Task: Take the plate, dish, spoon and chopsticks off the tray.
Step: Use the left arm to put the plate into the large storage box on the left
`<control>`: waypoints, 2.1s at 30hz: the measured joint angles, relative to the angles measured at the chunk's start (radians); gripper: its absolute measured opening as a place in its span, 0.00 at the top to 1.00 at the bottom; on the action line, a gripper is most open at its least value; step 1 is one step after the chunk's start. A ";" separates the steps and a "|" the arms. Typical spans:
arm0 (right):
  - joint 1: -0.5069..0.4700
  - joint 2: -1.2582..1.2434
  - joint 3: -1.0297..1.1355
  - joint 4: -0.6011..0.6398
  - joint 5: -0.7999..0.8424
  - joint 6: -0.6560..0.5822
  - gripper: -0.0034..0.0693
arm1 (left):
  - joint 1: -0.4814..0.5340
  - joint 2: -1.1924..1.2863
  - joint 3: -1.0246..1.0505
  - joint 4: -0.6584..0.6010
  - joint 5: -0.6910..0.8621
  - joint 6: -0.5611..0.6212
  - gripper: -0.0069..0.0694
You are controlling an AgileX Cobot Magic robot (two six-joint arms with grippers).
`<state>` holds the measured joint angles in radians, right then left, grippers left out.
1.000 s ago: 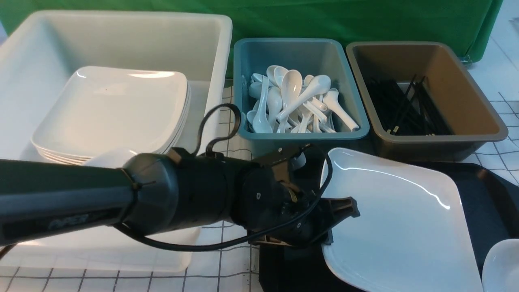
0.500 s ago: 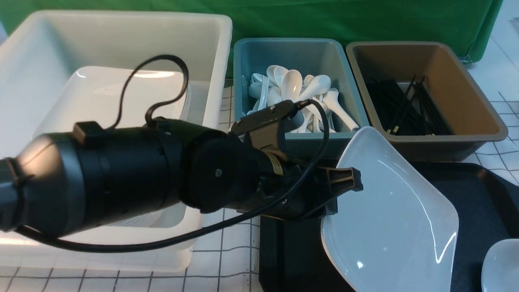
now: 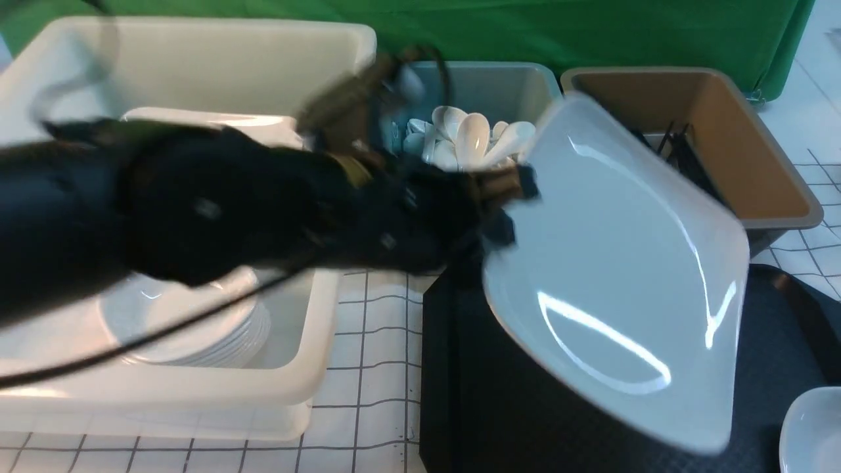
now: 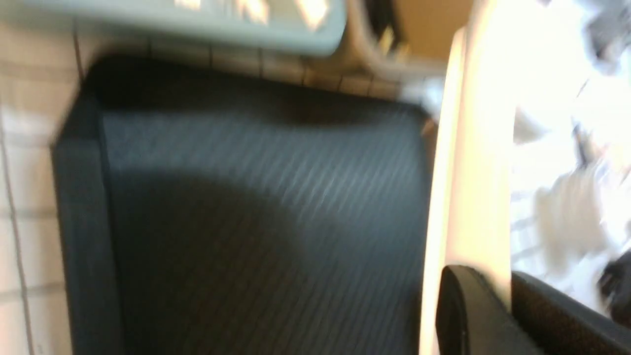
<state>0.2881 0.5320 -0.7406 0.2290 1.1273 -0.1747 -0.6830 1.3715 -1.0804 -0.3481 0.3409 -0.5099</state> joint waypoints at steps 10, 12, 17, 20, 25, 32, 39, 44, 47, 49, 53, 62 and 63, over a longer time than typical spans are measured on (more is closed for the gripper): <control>0.000 0.000 0.000 0.000 0.000 -0.002 0.71 | 0.605 -0.195 -0.127 -0.112 0.291 0.232 0.88; 0.000 0.000 0.000 0.000 0.000 -0.002 0.71 | 0.801 -0.182 -0.182 -0.257 0.384 0.397 0.88; 0.000 0.000 0.000 -0.001 0.000 -0.003 0.70 | 1.166 -0.077 -0.254 -0.602 0.559 0.682 0.88; 0.000 0.000 0.000 -0.001 0.000 -0.003 0.69 | 1.303 0.013 -0.270 -0.734 0.651 0.811 0.88; 0.000 0.000 0.000 -0.001 -0.004 -0.003 0.69 | 1.362 0.145 -0.277 -0.763 0.688 0.956 0.88; 0.000 0.000 0.000 -0.002 -0.021 -0.003 0.68 | 1.354 0.300 -0.277 -0.773 0.697 1.098 0.87; 0.000 0.000 0.000 -0.002 -0.021 -0.005 0.68 | 1.338 0.428 -0.277 -0.773 0.639 1.145 0.87; 0.000 0.000 0.000 -0.002 -0.021 -0.005 0.68 | 1.308 0.462 -0.277 -0.777 0.608 1.192 0.87; 0.000 0.000 0.000 -0.002 -0.021 -0.005 0.68 | 1.297 0.470 -0.277 -0.781 0.600 1.220 0.87; 0.000 0.000 0.000 -0.002 -0.021 -0.005 0.68 | 1.296 0.470 -0.277 -0.781 0.599 1.237 0.87; 0.000 0.000 0.000 -0.002 -0.022 -0.002 0.68 | 1.288 0.470 -0.277 -0.750 0.566 1.256 0.88; 0.000 0.000 0.000 -0.002 -0.028 0.003 0.68 | 1.254 0.488 -0.281 -0.636 0.486 1.263 0.84; 0.000 0.000 0.000 -0.002 -0.028 0.006 0.68 | 1.247 0.488 -0.282 -0.619 0.470 1.263 0.83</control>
<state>0.2881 0.5320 -0.7406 0.2273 1.0993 -0.1686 0.5643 1.8597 -1.3620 -0.9667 0.8112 0.7529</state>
